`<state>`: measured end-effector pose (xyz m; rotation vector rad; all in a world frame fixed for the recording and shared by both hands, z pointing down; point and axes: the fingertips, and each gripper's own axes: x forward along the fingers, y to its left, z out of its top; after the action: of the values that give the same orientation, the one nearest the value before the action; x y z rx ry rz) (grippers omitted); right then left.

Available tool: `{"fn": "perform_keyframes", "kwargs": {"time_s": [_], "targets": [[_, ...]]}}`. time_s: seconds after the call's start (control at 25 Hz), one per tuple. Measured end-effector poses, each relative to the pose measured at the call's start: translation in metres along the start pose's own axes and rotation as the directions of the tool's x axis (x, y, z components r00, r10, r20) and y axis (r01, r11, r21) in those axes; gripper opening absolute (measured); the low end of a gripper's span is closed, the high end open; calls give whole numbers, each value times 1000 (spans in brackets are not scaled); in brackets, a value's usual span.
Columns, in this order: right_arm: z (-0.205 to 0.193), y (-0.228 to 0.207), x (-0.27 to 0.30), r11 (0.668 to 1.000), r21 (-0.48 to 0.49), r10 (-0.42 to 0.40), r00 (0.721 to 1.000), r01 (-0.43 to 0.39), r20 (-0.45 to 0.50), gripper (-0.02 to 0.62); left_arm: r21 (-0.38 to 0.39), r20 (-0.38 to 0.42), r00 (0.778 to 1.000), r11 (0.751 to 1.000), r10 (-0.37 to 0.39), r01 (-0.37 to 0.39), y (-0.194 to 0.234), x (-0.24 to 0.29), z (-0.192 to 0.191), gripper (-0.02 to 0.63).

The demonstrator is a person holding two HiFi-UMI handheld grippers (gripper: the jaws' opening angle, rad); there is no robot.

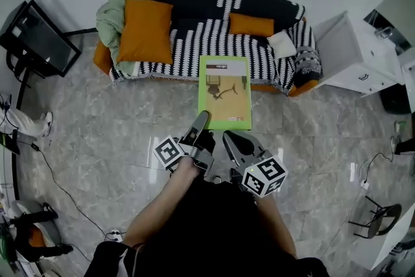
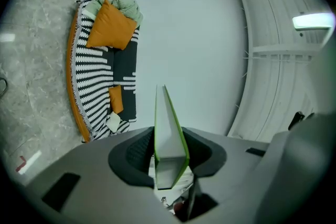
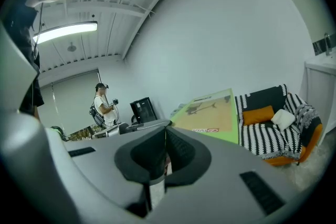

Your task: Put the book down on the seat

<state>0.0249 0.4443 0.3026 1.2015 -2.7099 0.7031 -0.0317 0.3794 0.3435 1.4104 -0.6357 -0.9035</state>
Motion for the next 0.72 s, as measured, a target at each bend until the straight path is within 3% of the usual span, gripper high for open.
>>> {"fn": "perform_keyframes", "kwargs": {"time_s": [0.4,0.72], "targets": [[25,-11,72,999,-24,-30,1000,30,-5,17,28,-42,999,1000,12,-11,1,33,61,150],[25,-20,95,999,4,-50,998,51,-27,17,24,-85,994,998,64,-62,14,51,77,150]]}}
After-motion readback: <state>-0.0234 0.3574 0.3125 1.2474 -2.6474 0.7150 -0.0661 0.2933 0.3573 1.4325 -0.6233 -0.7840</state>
